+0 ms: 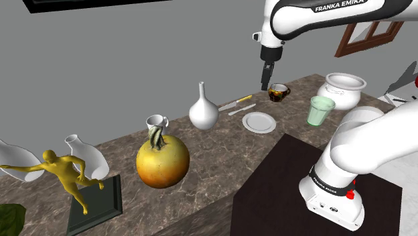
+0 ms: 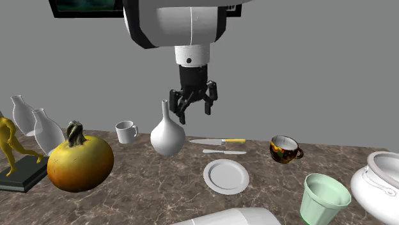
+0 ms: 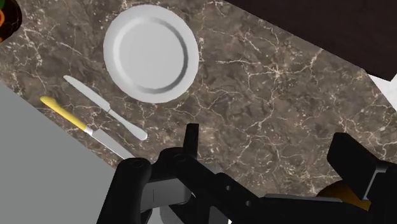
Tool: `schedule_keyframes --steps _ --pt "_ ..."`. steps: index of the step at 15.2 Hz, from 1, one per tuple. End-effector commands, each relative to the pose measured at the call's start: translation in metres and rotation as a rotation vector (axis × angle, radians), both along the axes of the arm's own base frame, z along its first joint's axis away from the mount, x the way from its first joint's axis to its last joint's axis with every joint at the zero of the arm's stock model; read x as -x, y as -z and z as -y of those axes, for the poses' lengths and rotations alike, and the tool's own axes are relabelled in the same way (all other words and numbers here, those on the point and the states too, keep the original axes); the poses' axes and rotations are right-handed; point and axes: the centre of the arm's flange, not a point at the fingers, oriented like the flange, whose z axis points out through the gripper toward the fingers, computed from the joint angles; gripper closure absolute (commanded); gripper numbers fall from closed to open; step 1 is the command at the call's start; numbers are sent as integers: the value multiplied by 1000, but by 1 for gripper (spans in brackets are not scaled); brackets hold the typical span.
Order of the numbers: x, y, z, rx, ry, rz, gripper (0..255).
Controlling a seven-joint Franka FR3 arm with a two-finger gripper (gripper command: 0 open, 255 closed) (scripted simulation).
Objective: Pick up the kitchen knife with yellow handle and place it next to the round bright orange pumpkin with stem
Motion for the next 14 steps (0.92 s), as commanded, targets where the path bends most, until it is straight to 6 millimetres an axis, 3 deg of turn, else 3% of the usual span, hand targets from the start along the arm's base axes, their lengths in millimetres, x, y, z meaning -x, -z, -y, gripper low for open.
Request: schedule_keyframes --steps 1,14 --pt "-10 17 19 0 -51 0 0" --pt "-103 125 116 -7 -354 -12 0"
